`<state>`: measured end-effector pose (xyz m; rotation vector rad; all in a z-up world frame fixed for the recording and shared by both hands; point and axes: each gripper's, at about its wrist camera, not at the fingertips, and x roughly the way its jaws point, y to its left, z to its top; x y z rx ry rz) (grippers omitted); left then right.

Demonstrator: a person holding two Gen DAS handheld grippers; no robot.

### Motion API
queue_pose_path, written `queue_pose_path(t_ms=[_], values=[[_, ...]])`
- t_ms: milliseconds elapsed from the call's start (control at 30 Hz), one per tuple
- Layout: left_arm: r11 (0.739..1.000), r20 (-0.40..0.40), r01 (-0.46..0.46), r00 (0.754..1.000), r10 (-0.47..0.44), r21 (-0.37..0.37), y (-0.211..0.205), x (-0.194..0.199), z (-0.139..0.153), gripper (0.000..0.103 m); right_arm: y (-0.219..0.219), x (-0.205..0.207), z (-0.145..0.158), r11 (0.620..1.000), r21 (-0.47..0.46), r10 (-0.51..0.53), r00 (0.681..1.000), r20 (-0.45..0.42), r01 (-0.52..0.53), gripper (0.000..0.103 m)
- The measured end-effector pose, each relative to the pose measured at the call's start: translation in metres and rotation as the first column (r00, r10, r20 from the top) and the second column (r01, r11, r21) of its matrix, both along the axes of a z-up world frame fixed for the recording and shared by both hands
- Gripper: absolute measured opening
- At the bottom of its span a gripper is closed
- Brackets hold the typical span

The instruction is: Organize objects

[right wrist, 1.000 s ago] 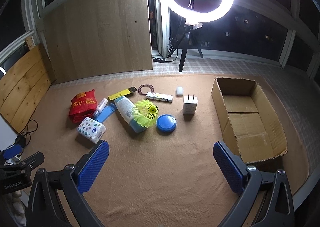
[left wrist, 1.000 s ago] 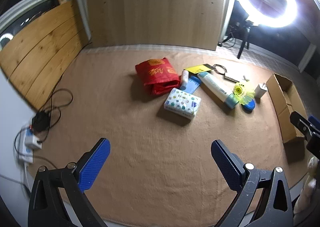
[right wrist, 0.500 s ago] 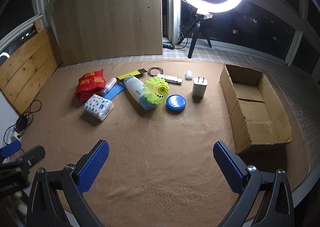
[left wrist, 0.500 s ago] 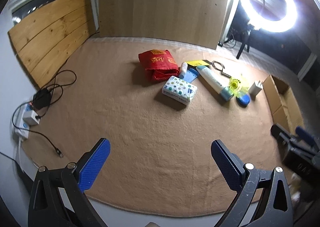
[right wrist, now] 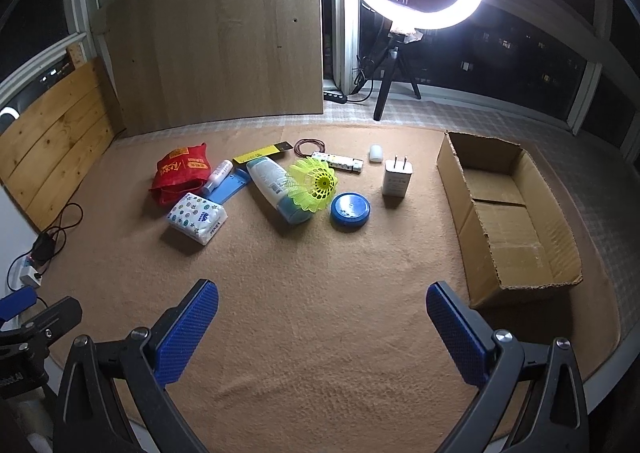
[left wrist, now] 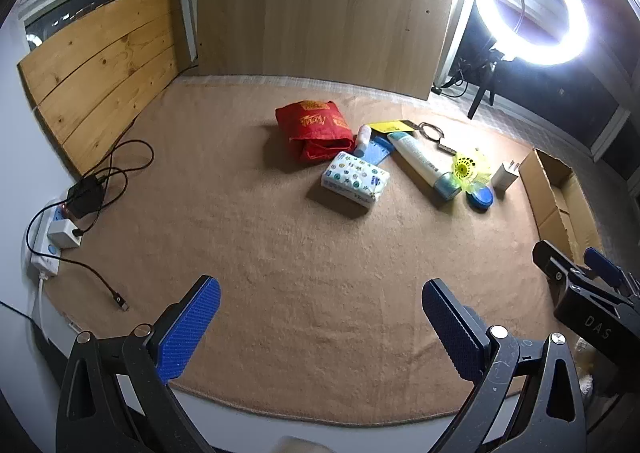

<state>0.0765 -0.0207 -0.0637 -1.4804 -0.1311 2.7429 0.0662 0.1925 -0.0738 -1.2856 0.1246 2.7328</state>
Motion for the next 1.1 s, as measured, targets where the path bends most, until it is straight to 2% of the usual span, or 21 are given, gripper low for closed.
queue_pose_path(t_ms=[200,567,633,867,1100], values=[[0.999,-0.003,0.036,0.999,-0.036,0.011,0.005,0.001,-0.001,0.102,-0.003,-0.002,-0.002,1.0,-0.013,0.016,1.0,0.004,-0.016,0.103],[0.999,0.005,0.021,1.0,-0.021,0.028,-0.001,-0.004,-0.004,0.102,-0.01,-0.002,-0.002,0.999,0.0,0.032,0.999,-0.008,-0.032,0.103],[1.0,-0.002,0.019,1.0,-0.019,-0.005,0.0,-0.008,-0.003,0.102,-0.01,-0.002,-0.002,1.0,-0.002,0.03,1.0,-0.006,-0.03,0.103],[1.0,-0.004,0.029,1.0,-0.029,-0.008,-0.003,-0.03,-0.002,0.102,-0.007,-0.006,-0.005,1.0,-0.016,0.014,1.0,0.01,-0.014,0.103],[0.998,-0.023,0.038,0.999,-0.039,-0.044,0.001,-0.053,-0.004,0.102,0.001,-0.012,-0.005,1.0,-0.023,-0.009,1.0,0.014,0.009,0.103]])
